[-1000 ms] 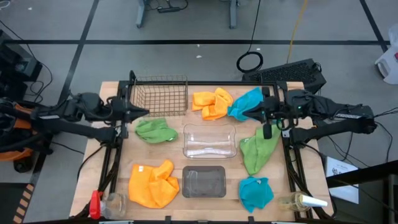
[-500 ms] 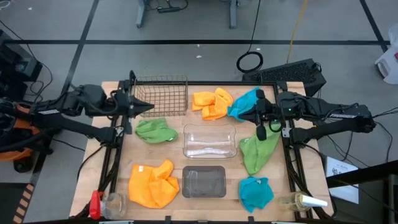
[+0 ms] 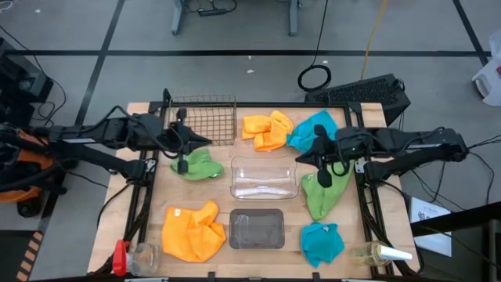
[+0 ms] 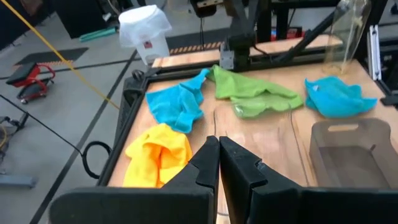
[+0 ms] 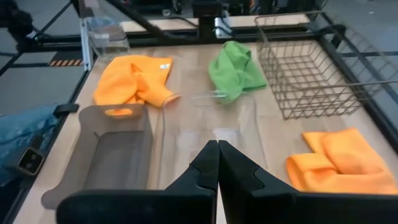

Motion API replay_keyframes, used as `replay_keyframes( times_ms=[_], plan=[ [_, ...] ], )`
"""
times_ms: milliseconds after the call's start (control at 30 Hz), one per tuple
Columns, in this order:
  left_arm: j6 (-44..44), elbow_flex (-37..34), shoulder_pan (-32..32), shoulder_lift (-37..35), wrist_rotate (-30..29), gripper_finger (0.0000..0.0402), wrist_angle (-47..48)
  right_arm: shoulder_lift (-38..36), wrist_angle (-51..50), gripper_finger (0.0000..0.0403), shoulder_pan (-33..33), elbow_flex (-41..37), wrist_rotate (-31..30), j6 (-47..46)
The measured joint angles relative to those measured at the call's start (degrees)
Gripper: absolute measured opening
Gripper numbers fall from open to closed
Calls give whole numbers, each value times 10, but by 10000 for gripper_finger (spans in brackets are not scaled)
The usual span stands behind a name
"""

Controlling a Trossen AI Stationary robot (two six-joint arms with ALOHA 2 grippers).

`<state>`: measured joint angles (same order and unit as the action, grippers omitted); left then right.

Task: Sort microfiber towel by color & place in baskets
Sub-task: Put the right green towel into the black transparent bin

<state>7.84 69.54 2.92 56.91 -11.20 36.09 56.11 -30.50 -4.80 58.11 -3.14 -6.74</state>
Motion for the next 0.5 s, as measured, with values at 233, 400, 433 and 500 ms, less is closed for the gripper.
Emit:
replay_keyframes(
  times_ms=[233, 400, 433, 500],
  plan=[
    [-16, -22, 0, 7, 32, 20, 4, 22, -16, 0, -9, 0, 0, -35],
    [-16, -53, 0, 7, 33, 20, -6, 23, -119, 0, -9, 2, 3, -92],
    [-16, -63, 0, 7, 33, 20, -19, 23, -140, 0, -9, 2, 3, -106],
    [-15, -82, 0, 7, 33, 20, -46, 23, -178, 0, -9, 2, 2, -138]
  ],
)
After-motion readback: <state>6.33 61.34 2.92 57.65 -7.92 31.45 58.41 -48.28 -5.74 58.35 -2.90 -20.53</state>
